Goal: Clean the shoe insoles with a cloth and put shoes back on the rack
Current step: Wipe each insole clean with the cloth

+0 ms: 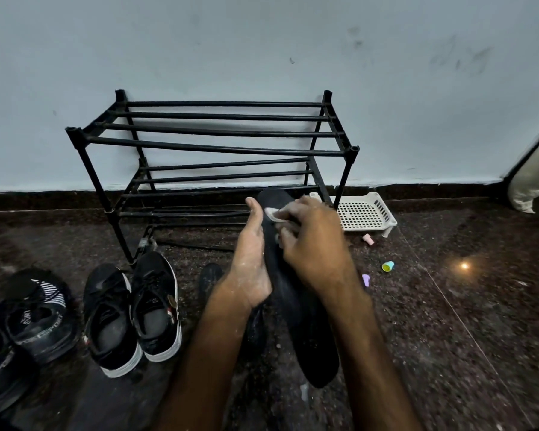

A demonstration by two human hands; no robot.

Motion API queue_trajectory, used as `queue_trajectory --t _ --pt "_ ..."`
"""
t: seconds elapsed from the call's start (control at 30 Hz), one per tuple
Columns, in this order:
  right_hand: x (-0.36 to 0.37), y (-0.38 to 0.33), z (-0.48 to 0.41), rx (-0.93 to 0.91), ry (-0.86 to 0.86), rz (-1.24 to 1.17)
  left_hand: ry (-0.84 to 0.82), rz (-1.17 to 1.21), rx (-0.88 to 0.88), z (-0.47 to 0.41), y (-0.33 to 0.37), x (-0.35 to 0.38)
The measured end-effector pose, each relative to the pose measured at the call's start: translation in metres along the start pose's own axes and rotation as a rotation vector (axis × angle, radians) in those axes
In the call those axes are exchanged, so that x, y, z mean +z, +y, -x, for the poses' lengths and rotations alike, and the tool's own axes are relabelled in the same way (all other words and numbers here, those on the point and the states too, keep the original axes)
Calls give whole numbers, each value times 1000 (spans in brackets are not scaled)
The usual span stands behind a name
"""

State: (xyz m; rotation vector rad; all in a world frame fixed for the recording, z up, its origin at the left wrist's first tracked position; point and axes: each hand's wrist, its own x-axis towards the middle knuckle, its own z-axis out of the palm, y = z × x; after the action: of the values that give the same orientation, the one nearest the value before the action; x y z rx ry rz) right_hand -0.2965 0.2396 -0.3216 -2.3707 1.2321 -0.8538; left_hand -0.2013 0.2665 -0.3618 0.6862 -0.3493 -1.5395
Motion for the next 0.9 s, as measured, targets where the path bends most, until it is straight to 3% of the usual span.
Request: queue_trajectory --t 0.13,0.23,0.33,0.43,0.5,0.6,0.7,0.9 --pt "-9 8 13 16 -246 -60 -55 0 -2 -2 8 -6" --pt "-11 14 2 99 -43 92 -46 10 -11 -3 6 -6" --pt "-6 5 -16 1 104 89 -22 -3 6 -5 0 -6" --pt "-4 2 -8 -117 -103 3 -48 31 8 -5 5 -5" --pt "-5 7 6 -69 -186 2 -77 23 -1 -6 7 -6" --pt "-6 16 4 72 -14 89 -56 35 -21 -6 6 -3" --pt "-3 14 -13 35 145 110 -18 -10 3 -5 2 -3" --pt "-8 14 15 -88 -273 -111 -115 35 -21 -1 8 -5"
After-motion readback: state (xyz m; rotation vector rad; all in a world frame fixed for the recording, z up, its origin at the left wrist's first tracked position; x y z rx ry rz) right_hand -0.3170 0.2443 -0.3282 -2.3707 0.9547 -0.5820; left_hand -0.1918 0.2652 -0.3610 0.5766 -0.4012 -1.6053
